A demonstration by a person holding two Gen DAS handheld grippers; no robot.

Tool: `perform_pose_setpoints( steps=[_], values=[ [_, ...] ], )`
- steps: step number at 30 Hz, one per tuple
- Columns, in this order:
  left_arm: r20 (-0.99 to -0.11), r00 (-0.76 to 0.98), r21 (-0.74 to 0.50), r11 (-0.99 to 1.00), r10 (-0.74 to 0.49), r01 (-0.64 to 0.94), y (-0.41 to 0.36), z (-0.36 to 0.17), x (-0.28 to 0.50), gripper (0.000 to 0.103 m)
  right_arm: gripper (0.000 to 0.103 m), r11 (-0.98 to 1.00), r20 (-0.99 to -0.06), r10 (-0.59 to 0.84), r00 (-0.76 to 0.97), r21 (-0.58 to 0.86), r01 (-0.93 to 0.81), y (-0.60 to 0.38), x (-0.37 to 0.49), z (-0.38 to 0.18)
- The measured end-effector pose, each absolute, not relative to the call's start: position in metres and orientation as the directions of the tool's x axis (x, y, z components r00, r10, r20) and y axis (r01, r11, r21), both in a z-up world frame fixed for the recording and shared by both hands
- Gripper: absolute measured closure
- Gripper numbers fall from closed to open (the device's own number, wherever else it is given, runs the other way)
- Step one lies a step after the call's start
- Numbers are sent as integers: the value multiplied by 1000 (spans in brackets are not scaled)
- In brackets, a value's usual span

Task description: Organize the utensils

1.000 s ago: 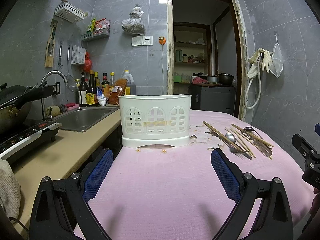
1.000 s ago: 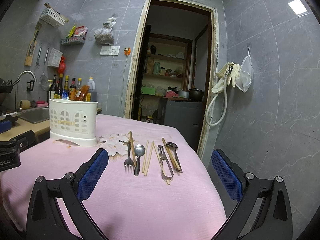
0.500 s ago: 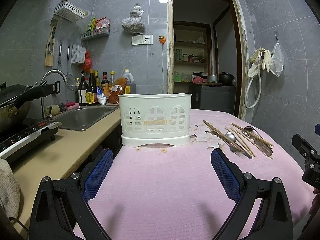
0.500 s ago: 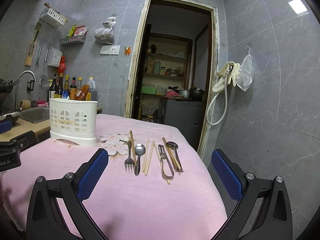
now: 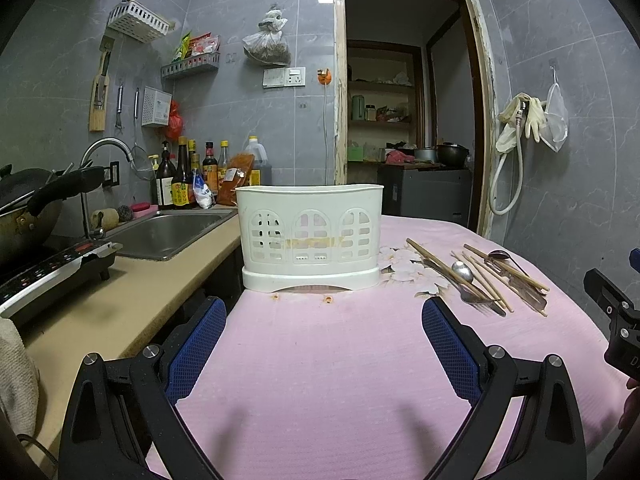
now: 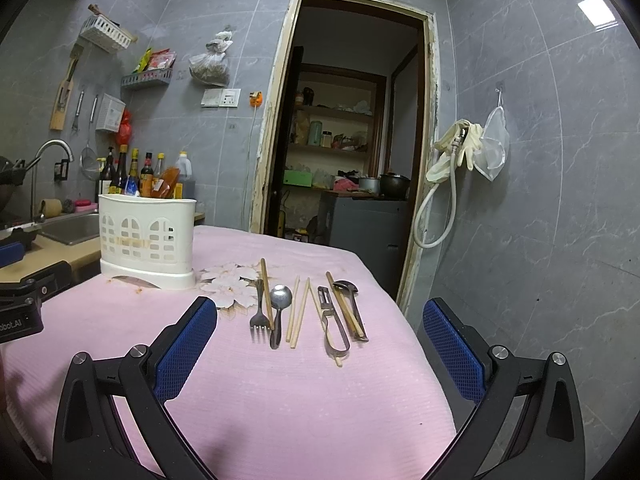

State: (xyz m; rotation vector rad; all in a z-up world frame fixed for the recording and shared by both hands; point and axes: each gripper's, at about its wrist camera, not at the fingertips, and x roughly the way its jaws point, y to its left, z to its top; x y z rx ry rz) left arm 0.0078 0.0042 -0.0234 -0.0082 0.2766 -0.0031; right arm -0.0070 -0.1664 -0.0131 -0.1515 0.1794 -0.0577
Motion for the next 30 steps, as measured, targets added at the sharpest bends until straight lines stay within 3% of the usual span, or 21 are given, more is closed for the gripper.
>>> perform_pose_setpoints(
  steps=[10,23,27,30],
  values=[
    [-292,955,32,997,-54,66,-2,-6,25,7,0,984,-209,-29,977,-177,-9,-178,4,-8],
    [-485,814,-55,940,-320,337,-46,26,106,8,0,976,-385,34,922,-187,-114,-244,80,22],
    [-549,759,-48,919,-351,391,-67,21,132,17,1,976,-447,60,893,-160,-146,-260,111,20],
    [-606,702,-58,902,-373,429,-82,13,153,30,6,979,-518,112,848,-90,-184,-274,139,15]
  ],
)
